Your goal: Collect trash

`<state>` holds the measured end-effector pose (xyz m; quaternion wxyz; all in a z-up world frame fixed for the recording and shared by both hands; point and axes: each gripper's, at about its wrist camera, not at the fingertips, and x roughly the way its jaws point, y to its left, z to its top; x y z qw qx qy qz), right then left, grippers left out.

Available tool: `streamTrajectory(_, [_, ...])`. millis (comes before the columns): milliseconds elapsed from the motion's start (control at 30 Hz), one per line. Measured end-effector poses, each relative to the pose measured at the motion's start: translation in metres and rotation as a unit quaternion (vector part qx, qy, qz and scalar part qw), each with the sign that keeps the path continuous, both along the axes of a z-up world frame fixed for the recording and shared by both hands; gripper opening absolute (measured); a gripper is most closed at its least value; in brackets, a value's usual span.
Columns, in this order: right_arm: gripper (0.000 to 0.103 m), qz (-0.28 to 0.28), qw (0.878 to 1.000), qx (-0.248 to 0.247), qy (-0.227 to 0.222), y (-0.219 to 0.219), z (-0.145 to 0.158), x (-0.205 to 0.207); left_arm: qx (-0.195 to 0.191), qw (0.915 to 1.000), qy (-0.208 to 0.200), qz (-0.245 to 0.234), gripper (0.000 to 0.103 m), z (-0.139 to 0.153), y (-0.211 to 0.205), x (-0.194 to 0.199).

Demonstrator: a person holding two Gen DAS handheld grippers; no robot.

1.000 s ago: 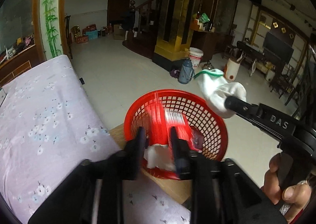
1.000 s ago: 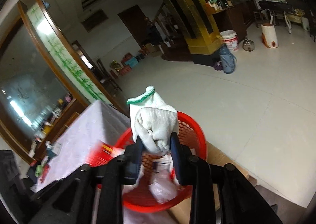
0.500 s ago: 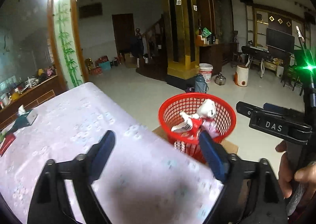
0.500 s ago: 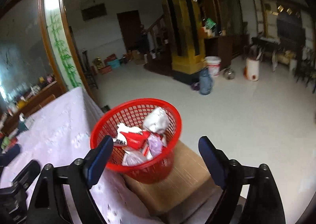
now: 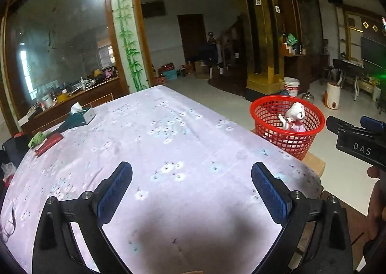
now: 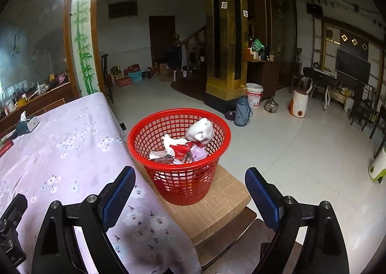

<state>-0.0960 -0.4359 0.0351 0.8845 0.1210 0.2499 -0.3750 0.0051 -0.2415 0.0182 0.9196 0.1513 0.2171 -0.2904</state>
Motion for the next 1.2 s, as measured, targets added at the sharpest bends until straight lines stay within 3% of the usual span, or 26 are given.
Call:
streamTrajectory(667, [0.095, -0.007, 1.0, 0.005, 0.008, -0.002, -0.008, 0.0, 0.041, 0.9991, -0.005, 0.002, 0.099, -0.01, -0.011, -0.012])
streamTrajectory(1200, [0.095, 0.0, 1.0, 0.002, 0.01, 0.002, -0.009, 0.007, 0.04, 0.9992, 0.002, 0.003, 0.099, -0.014, -0.012, -0.013])
